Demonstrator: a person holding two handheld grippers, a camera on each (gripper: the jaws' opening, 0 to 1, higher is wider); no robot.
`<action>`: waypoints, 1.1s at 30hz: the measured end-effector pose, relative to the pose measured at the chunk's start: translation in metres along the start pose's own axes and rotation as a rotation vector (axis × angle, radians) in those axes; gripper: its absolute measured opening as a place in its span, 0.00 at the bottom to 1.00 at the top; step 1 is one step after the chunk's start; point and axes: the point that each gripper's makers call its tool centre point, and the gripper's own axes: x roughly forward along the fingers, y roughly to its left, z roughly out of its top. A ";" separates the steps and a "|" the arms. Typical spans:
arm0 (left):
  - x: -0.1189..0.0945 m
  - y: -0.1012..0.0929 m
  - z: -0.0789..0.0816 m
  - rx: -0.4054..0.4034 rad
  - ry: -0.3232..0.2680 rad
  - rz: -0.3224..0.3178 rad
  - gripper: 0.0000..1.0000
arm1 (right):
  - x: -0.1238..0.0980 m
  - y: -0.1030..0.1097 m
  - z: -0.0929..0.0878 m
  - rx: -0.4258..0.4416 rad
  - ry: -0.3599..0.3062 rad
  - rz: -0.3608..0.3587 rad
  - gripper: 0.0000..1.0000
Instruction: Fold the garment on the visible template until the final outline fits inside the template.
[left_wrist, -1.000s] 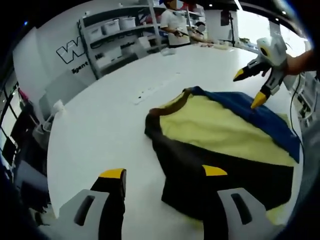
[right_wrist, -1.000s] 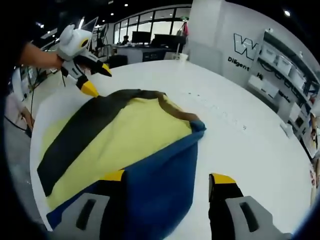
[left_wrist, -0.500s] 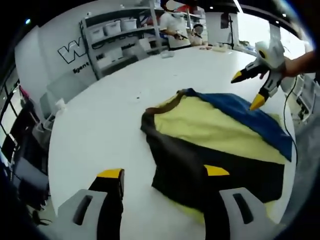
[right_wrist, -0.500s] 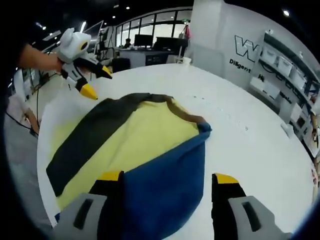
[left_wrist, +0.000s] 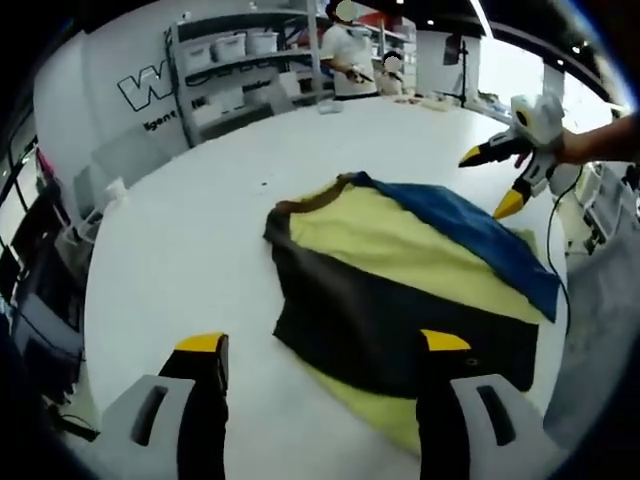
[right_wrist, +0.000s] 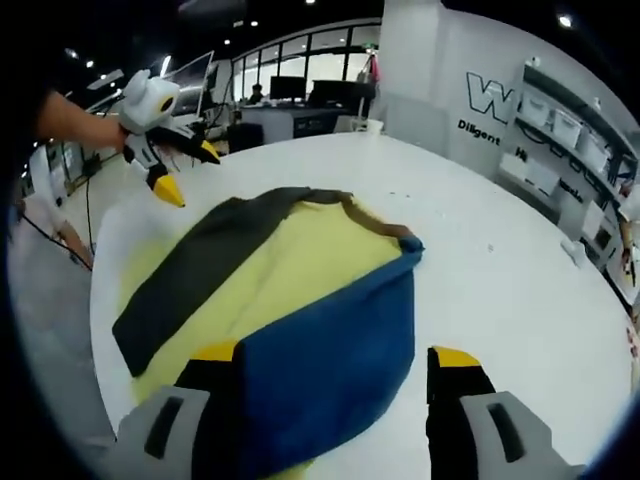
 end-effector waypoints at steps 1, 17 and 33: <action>-0.001 -0.003 -0.004 -0.002 0.004 -0.010 0.76 | -0.002 0.002 -0.005 0.003 0.006 0.008 0.71; -0.021 -0.051 -0.059 -0.029 0.063 -0.182 0.68 | -0.031 0.036 -0.043 0.065 -0.007 0.158 0.70; -0.037 -0.085 -0.101 -0.104 0.125 -0.285 0.51 | -0.046 0.062 -0.088 0.125 0.034 0.199 0.67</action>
